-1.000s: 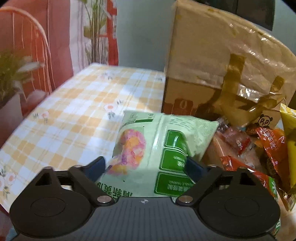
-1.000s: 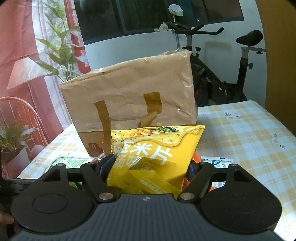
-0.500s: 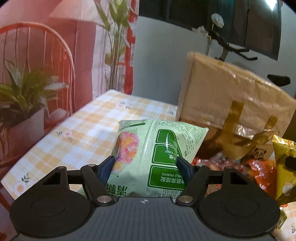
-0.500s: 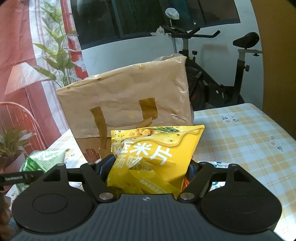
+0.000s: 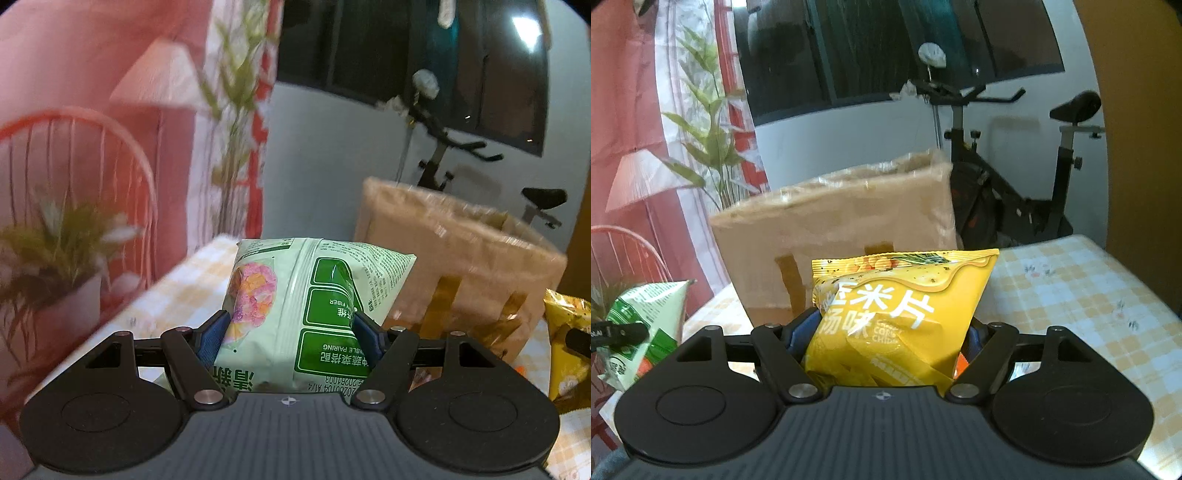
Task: Organize snacks
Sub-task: 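Lift the green bag with the left tool while the right tool lifts the yellow bag toward the box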
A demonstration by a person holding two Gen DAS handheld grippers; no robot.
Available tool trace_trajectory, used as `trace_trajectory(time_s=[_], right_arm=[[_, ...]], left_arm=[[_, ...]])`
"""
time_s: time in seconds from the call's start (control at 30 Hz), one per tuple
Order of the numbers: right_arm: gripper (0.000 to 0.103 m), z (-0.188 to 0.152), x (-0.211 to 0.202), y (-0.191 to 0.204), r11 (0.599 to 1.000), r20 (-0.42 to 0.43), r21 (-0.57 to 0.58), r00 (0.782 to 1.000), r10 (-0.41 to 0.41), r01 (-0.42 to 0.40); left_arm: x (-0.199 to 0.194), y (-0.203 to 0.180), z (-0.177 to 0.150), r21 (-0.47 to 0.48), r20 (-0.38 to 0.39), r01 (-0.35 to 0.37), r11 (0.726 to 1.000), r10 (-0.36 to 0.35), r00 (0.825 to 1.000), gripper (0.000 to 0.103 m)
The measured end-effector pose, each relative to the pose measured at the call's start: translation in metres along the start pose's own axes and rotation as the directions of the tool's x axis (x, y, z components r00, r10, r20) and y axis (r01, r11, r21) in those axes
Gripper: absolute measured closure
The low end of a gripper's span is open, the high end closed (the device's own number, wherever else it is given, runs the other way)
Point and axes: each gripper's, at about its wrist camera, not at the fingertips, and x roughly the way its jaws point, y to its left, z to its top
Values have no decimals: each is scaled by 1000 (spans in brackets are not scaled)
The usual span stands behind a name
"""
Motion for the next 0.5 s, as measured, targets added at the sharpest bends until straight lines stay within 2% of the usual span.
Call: trace_trajectory(time_s=[0.2,0.5], right_arm=[[26,28,-10,3,998,109,-61,994,-1,8],[26,74,2,1,995,202,-97,979,-9,29]], left_arm=[[-4,-28,33,84,102,53,995,-62,993,29],[18,-67,76,149,167,117,982,-141,976,29]])
